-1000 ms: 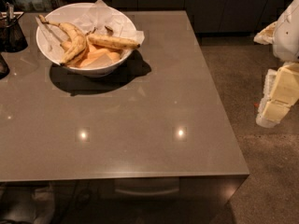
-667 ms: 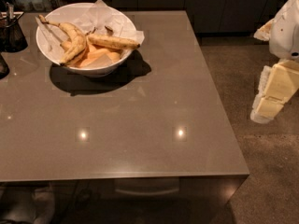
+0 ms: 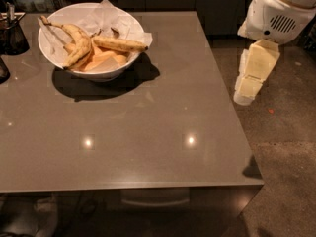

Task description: Pick banana from white bowl

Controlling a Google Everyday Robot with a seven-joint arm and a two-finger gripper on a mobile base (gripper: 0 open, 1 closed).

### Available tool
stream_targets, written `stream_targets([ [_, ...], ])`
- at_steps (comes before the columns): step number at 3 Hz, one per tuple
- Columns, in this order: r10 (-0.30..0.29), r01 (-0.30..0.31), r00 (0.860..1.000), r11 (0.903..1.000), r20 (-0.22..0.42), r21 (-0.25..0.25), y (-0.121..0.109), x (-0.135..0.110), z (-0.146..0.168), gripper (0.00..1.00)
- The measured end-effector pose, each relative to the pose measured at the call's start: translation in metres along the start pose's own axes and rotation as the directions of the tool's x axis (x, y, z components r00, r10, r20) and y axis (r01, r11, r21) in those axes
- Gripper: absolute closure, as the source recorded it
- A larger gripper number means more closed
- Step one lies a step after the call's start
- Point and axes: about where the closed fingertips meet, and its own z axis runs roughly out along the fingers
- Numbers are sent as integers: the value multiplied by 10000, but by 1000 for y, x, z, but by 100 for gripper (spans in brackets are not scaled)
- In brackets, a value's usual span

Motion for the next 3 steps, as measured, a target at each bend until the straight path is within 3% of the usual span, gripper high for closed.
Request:
stream_targets([
  [1,43,-46,9998,9998,175,181,-9,-8,4,0],
  [2,421,-421,9991,9991,0,24,-37,-30,21,0],
  [3,407,-406,9983,9992,-421,22,-73,-60,41,0],
])
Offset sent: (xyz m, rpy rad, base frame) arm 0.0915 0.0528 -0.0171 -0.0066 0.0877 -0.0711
